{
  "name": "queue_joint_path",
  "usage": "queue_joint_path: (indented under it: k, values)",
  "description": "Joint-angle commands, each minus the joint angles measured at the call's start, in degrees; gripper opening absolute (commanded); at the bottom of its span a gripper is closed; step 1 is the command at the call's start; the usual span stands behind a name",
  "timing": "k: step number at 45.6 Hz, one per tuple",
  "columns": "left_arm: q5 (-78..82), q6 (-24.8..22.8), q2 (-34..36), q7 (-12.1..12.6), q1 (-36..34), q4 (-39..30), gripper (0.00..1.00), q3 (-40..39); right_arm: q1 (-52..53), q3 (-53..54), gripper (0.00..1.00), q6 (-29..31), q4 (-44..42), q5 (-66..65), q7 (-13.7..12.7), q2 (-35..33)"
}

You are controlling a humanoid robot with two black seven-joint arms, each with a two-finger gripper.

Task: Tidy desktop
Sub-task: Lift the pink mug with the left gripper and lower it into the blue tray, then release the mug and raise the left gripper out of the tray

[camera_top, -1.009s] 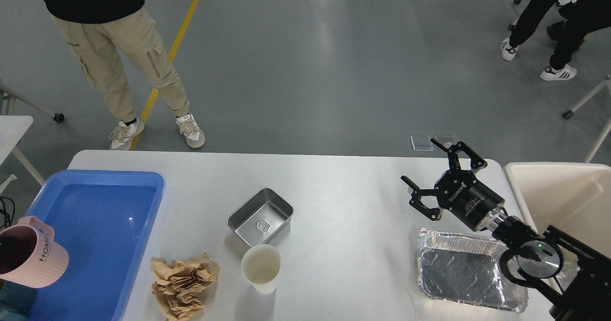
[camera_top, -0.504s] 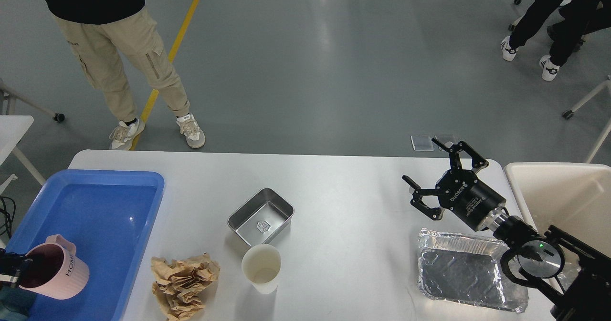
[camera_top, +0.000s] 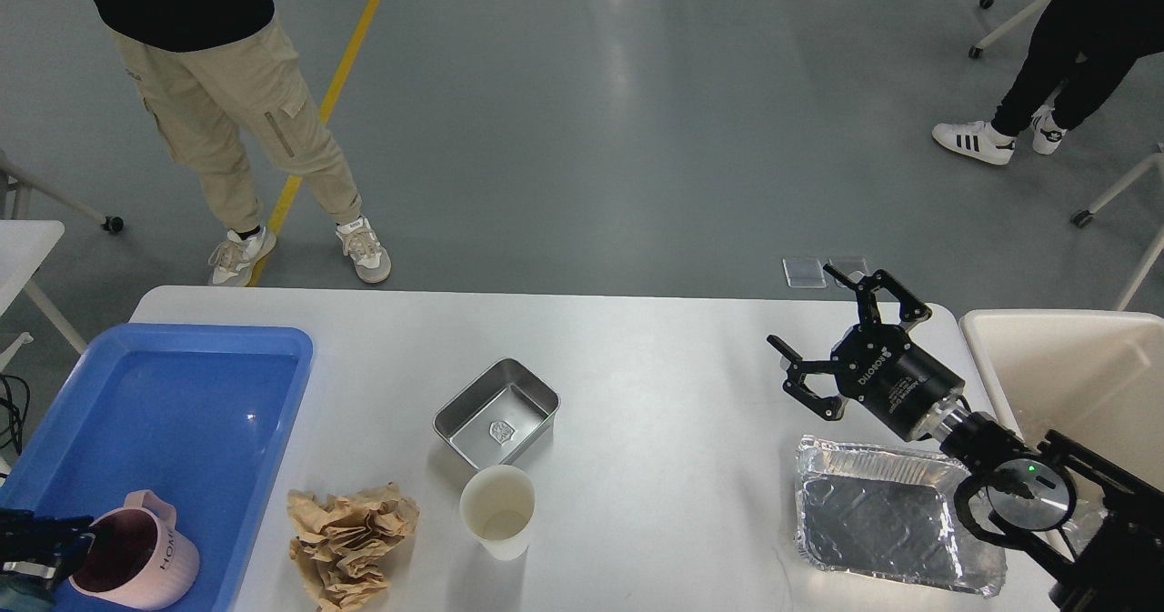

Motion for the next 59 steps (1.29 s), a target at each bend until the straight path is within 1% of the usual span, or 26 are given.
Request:
queue_joint_path:
  k: [1,3,7,10,13,15,16,19,23,29,32,33,38,42,48,50,56,59]
  values:
    - [-0.1,-0.2,0.8,-0.1,0.1,-0.8,0.59,0.3,0.0,0.0,1.0,0.0,0.0,0.0,0.0,-0.1]
    - [-0.2,-0.2,1.7,-0.1,0.1,-1.4,0.65,0.1,0.0,0.0,1.0,0.0,-0.1,0.0,0.0,-0.1]
    - [-1.7,-0.2,3.8,-0.3,-0.2,-3.5,0.79,-0.4,0.1,0.0,1.0,0.0,-0.1,0.0,0.0,0.1]
    - [-6.0,-0.8,5.2,-0.6,-0.6,-6.0,0.85,-1.6,0.1,0.0,1.0,-0.1,-0.1,0.0,0.0,0.3]
    - [-11.1,-2.1,7.6,-1.1,-0.8,-8.7,0.87,-3.4,0.3,0.0,1.0,-0.1,-0.1,-0.1,0.0,0.4]
    - [-14.4,-4.3,9.1,-1.4,-1.1,-10.3,0.88,-5.0,0.4,0.0,1.0,-0.1,-0.1,-0.4,0.0,0.4]
    - [-18.5,-7.4,10.0,-1.4,-1.2,-10.9,0.89,-7.7,0.5,0.0,1.0,-0.3,-0.1,-0.9,0.0,0.5]
    - [-24.9,-10.1,9.7,-0.9,-1.3,-10.8,0.91,-12.3,0.7,0.0,1.0,-0.5,0.0,-1.3,0.0,0.5]
    - [-34.8,-10.3,8.8,-0.9,-0.9,-10.7,0.97,-16.3,0.7,-0.1,1.0,-0.6,0.0,-1.5,0.0,0.6]
    - [-45.4,-9.4,6.2,-0.5,-1.4,-10.6,0.97,-18.0,0.6,-0.4,1.0,-0.9,0.1,-1.5,-0.1,0.6]
    - [-48.6,-8.1,3.2,0.2,-1.4,-9.9,0.97,-19.5,0.6,-0.4,1.0,-1.0,0.1,-1.6,-0.1,0.7]
    - [-49.9,-7.9,1.1,1.7,-1.4,-9.2,0.97,-20.4,0.6,-0.4,1.0,-1.0,0.1,-2.1,0.0,0.9]
    - [-52.7,-7.8,-3.9,8.0,-1.4,-5.1,0.97,-21.9,0.6,-0.4,1.0,-1.4,0.1,-3.1,-0.1,1.1]
    - [-55.8,-8.4,-7.7,12.0,-1.5,-1.2,0.97,-23.2,0.7,-0.4,1.0,-1.5,0.0,-3.2,-0.1,1.2]
    - [-59.9,-9.0,-11.8,14.8,-1.8,4.5,0.97,-24.9,0.6,-0.5,1.0,-1.6,0.0,-3.2,-0.1,1.2]
    - [-60.6,-9.5,-13.7,15.7,-2.9,6.1,0.97,-25.0,0.5,-0.5,1.0,-1.8,0.0,-3.2,-0.1,1.5]
    - [-62.6,-12.1,-20.6,19.6,-6.8,12.6,0.97,-24.9,0.3,-0.6,1.0,-2.0,0.0,-3.7,-0.1,2.7]
    - [-64.6,-12.8,-23.4,20.3,-7.8,16.2,0.97,-25.1,0.3,-0.6,1.0,-2.4,0.0,-4.3,-0.1,2.9]
